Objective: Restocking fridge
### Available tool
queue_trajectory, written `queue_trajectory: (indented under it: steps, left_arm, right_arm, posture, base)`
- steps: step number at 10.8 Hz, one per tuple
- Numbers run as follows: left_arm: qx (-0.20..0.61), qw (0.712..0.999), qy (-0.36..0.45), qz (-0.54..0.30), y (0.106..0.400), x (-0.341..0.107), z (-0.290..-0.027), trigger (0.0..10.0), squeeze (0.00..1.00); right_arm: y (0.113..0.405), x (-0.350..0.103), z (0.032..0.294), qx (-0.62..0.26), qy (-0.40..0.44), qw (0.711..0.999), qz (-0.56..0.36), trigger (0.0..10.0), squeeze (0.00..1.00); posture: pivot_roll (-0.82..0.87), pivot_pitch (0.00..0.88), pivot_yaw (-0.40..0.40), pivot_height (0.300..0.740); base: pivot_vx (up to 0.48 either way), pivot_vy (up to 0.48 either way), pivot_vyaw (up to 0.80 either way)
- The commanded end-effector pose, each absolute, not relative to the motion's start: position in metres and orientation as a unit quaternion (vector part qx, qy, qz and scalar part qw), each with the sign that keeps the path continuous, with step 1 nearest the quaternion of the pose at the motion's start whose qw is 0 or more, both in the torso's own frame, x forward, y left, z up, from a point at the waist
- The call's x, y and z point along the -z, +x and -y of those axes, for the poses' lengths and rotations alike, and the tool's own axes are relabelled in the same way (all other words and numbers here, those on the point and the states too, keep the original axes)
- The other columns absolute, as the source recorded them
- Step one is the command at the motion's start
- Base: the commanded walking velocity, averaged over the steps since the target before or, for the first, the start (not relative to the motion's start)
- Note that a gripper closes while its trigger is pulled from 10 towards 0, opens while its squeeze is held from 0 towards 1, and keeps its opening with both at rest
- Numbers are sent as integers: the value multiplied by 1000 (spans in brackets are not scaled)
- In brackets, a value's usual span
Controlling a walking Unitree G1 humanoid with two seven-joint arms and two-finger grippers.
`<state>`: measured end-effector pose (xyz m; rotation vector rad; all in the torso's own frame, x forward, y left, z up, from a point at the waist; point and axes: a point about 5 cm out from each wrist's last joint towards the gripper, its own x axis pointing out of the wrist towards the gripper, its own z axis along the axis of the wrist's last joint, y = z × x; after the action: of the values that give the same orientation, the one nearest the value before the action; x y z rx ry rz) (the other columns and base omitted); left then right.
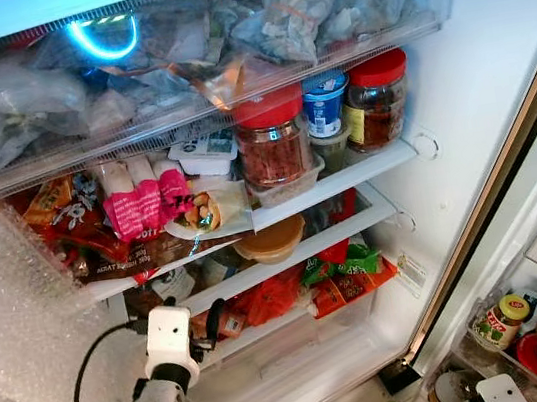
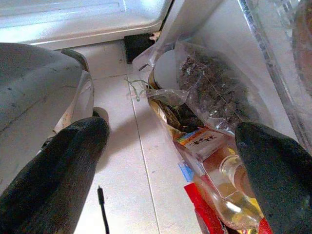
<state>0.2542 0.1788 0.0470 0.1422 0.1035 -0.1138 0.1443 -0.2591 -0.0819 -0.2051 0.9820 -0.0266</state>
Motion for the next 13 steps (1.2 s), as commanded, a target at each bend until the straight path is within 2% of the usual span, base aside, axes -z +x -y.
queue_trajectory:
  steps: [1, 13]
  left_arm:
    - [48, 995, 69, -56, 252, -43, -182, 10000, 0]
    - [22, 997, 35, -61, 253, -32, -187, 10000, 0]
  right_arm:
    - [145, 81, 260, 13, -99, 877, -469, 10000, 0]
    - [145, 81, 260, 12, -97, 878, -469, 10000, 0]
  posture:
    - [-15, 60, 12, 651]
    - [-12, 65, 9, 651]
  base:
    - [0, 0, 0]
    - [-280, 0, 0]
